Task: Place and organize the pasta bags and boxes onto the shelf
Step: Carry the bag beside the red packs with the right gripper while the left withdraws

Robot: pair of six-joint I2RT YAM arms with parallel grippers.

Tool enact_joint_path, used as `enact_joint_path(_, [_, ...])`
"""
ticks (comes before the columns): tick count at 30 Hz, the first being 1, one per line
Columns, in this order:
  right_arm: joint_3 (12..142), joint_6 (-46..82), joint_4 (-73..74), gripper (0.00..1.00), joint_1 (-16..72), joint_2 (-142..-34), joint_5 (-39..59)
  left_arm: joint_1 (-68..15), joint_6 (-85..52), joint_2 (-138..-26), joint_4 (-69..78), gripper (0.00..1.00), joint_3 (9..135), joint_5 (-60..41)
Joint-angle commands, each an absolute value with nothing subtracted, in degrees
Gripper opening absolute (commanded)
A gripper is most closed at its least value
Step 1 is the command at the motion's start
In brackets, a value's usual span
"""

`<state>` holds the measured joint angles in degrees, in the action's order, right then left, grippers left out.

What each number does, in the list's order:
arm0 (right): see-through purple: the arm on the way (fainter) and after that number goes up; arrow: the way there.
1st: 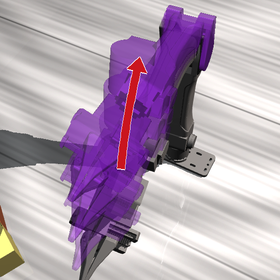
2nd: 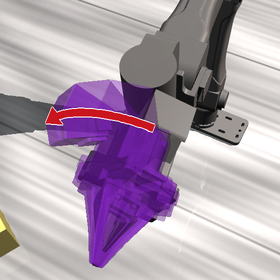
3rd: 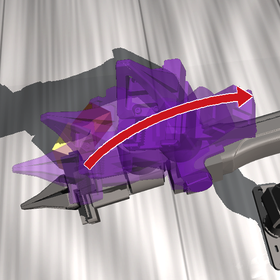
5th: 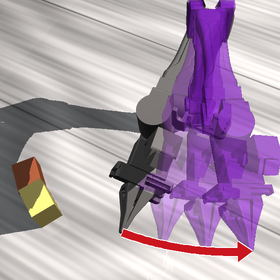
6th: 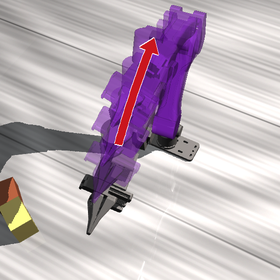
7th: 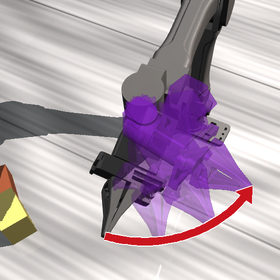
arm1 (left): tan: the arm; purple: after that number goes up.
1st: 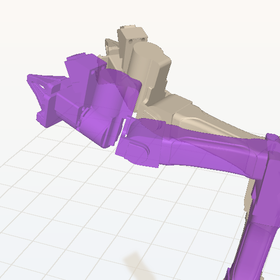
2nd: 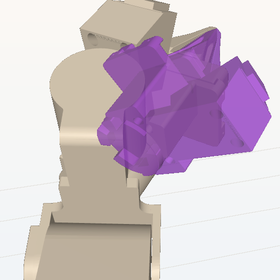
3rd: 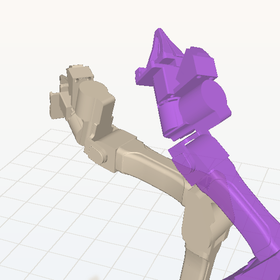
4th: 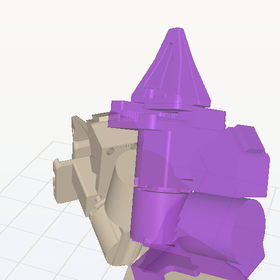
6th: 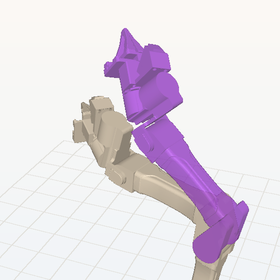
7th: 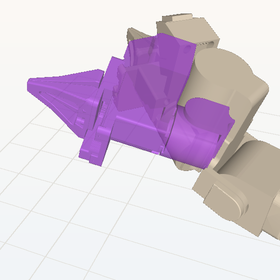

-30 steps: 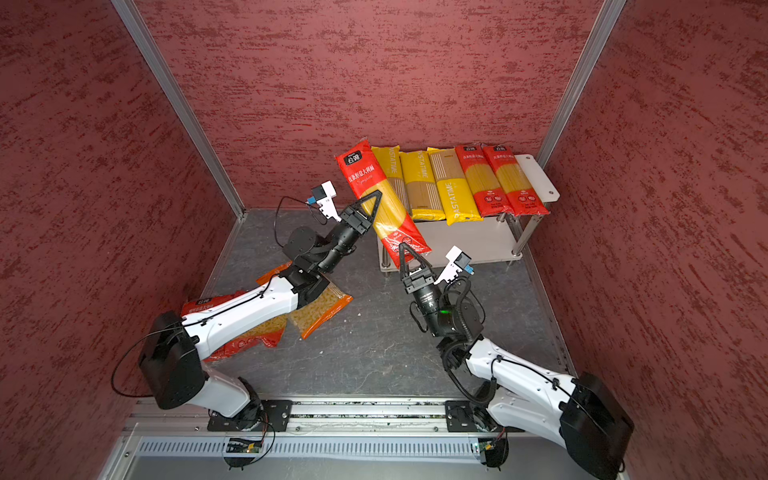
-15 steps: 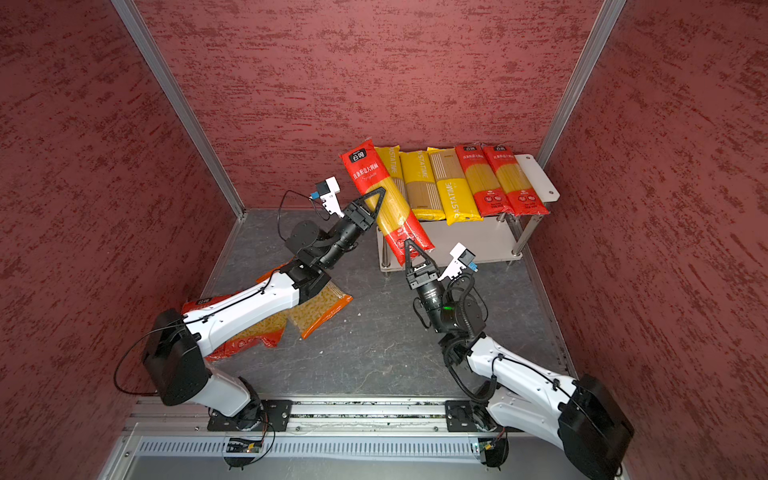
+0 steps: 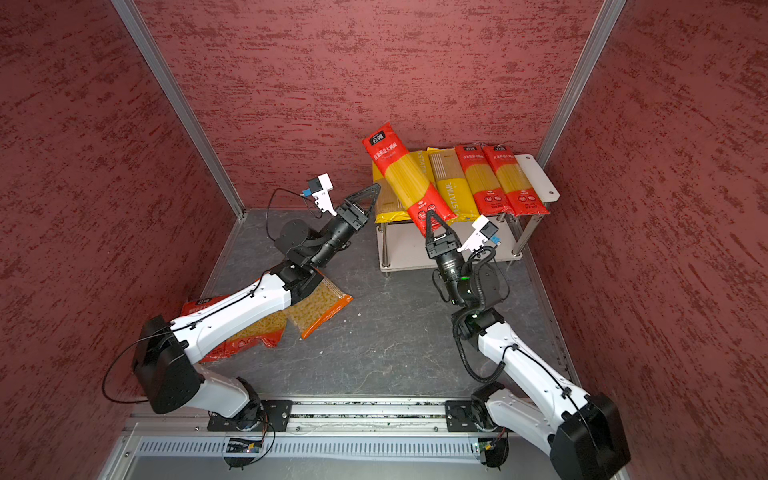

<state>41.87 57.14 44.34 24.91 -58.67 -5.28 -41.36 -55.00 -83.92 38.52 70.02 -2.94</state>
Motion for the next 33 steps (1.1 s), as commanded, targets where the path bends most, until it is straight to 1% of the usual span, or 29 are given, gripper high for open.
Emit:
enact_joint_path(1, [47.72, 60.75, 48.96, 0.00, 19.79, -55.71, -1.74, -40.40, -53.80, -80.75, 38.57, 0.67, 67.54, -4.34])
enact_joint_path(5, [50.91, 62.17, 44.06, 0.00, 12.13, -55.16, 2.48, -39.49, -52.29, -76.46, 36.26, 0.67, 61.97, -4.53])
enact_joint_path(10, [55.12, 66.24, 37.07, 0.00, -1.40, -54.50, 10.03, -37.54, -51.05, -68.33, 30.64, 0.67, 52.18, -2.28])
enact_joint_path(14, [55.45, 71.17, 37.49, 0.00, -11.69, -54.56, 15.36, -36.48, -51.87, -62.20, 26.90, 0.67, 44.48, 0.11])
enact_joint_path(19, [53.40, 80.10, 44.47, 0.00, -22.41, -56.85, 21.31, -36.19, -52.47, -57.15, 22.12, 0.67, 38.85, 1.63])
enact_joint_path(22, [52.66, 83.04, 48.59, 0.00, -26.39, -58.41, 23.18, -36.19, -52.69, -55.93, 21.07, 0.67, 37.54, 1.72])
enact_joint_path(26, [52.31, 82.93, 47.22, 0.00, -29.97, -58.29, 23.93, -36.21, -53.75, -56.00, 21.00, 0.67, 36.18, 1.27])
enact_joint_path(28, [52.04, 82.88, 46.18, 0.00, -33.66, -58.51, 24.92, -36.21, -54.04, -56.44, 21.38, 0.67, 35.81, 1.06])
enact_joint_path(33, [52.54, 83.17, 45.26, 0.00, -37.15, -61.08, 27.71, -36.13, -53.98, -57.45, 21.96, 0.67, 35.86, 1.06])
